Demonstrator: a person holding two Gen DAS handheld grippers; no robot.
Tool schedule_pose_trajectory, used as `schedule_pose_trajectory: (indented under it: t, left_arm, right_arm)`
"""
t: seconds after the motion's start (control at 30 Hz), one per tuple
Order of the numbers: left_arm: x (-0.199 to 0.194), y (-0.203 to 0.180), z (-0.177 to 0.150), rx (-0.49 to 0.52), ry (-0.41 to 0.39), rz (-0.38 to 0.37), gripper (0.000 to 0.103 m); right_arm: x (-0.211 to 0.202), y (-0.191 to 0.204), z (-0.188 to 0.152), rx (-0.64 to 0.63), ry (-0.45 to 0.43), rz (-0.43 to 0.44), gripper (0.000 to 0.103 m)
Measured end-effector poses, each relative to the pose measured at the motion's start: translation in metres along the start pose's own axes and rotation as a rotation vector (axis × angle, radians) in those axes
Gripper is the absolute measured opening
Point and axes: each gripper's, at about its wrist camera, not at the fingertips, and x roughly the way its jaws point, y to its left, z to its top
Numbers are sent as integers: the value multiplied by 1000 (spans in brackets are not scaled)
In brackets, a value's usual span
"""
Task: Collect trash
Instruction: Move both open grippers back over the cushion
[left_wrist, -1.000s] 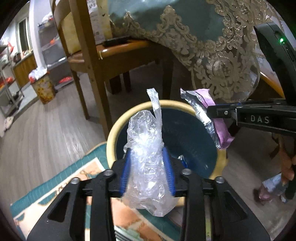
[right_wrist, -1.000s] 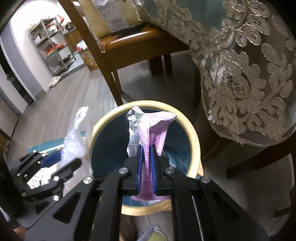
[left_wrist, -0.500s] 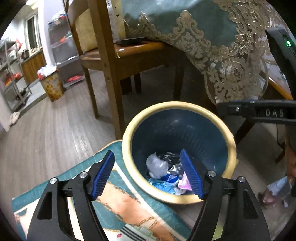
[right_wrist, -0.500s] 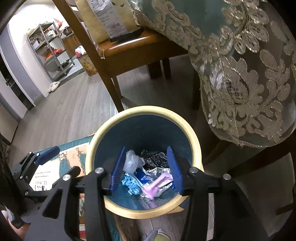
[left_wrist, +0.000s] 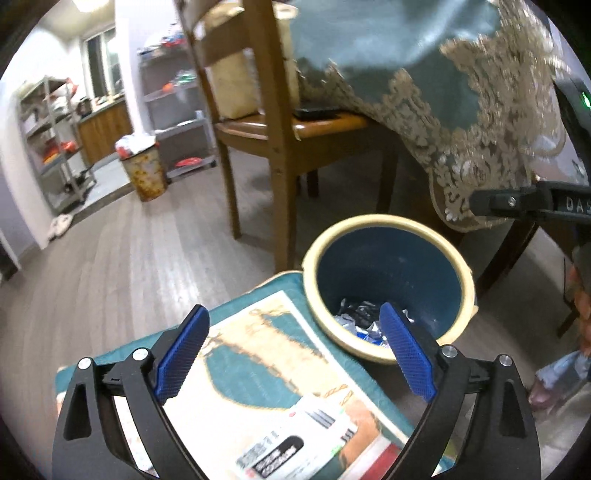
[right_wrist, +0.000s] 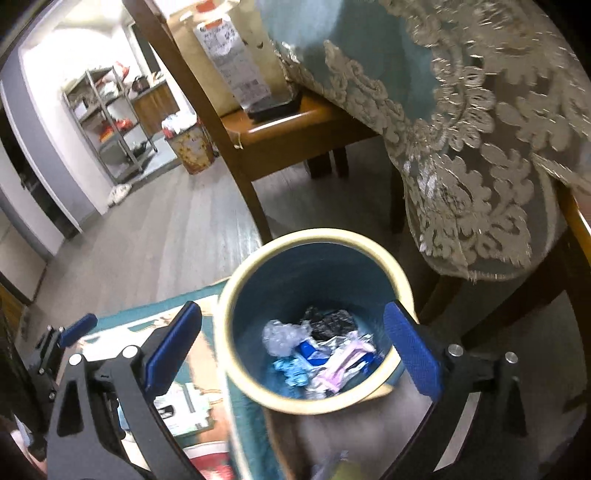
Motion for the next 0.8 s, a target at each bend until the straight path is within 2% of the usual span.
schedule_pose_trajectory:
  t: [0.17,0.37,0.47,0.57,0.8]
  left_arm:
    - [-38,20,-9,-34,-29,32,94]
    - [-67,49,-27,-69,-22,95,94]
    - [-77,60,-44,-28,3,151,94]
    - [-87,71,-60,-17,24,176,94]
    - [-103,104,-109,-78,102,176,94]
  right_arm:
    - [-17,23,-21,-6,21,44,97]
    - [-26,48,-54,-28,64,92,97]
    - [-24,60,-71,-53,93,97,97]
    - [-17,71,-94,-75,146,109,97]
    - [-3,98,-133,-168,222,91,97]
